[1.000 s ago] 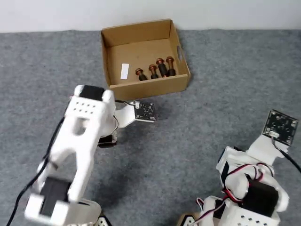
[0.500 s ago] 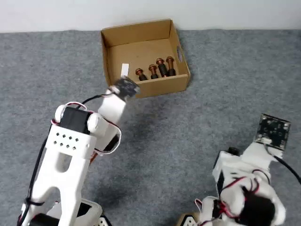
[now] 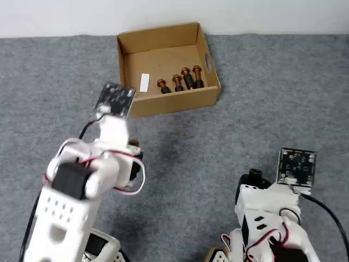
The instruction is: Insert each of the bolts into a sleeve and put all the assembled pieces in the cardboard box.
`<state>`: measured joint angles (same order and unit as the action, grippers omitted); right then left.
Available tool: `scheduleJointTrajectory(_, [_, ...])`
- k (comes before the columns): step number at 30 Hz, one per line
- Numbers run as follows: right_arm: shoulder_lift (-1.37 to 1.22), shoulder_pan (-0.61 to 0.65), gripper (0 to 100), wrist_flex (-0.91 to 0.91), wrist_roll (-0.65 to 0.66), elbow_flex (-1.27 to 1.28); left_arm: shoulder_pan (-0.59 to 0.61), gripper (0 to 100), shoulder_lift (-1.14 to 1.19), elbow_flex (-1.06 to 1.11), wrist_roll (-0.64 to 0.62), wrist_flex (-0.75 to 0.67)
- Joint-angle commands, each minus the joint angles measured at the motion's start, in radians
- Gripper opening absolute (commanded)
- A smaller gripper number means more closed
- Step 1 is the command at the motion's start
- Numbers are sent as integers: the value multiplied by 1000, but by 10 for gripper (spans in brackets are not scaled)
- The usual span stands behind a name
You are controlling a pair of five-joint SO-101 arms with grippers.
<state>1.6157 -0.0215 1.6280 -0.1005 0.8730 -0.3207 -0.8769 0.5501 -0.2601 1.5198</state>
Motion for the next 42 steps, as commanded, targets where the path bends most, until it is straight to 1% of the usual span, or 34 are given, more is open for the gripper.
scheduleJointTrajectory(1, [19,10,8,-56,14,25,-6,5,-184,111,-14,-104])
scheduleJointTrajectory(3, [19,15,8,-70,14,54,-6,5,-275,182,-14,-147])
scheduleJointTrajectory(5, [27,62,8,-91,8,92,-6,5,-370,243,-14,-193])
scheduleJointTrajectory(9, [27,246,9,-166,5,140,-6,5,-566,363,-14,-325])
scheduleJointTrajectory(13, [27,410,9,-305,5,183,-6,5,-790,504,-14,-474])
scheduleJointTrajectory(15, [27,469,9,-377,6,219,-6,5,-891,576,-14,-514])
scheduleJointTrajectory(17, [27,516,9,-435,6,258,-8,5,-957,625,-14,-523])
scheduleJointTrajectory(19, [27,568,9,-487,6,301,-8,5,-941,624,-15,-525])
scheduleJointTrajectory(21, [27,631,9,-542,9,348,-15,5,-931,619,-58,-543])
scheduleJointTrajectory(24, [27,723,9,-628,12,408,-15,5,-927,627,-169,-637])
scheduleJointTrajectory(27, [24,783,9,-688,14,442,-17,5,-924,627,-215,-709])
scheduleJointTrajectory(31, [22,806,9,-743,18,460,-18,5,-924,627,-273,-721])
scheduleJointTrajectory(34, [18,806,9,-782,87,462,-54,5,-924,627,-336,-718])
scheduleJointTrajectory(38, [18,808,9,-837,163,460,-135,5,-924,654,-341,-718])
scheduleJointTrajectory(42, [21,829,9,-848,203,456,-153,5,-925,682,-342,-718])
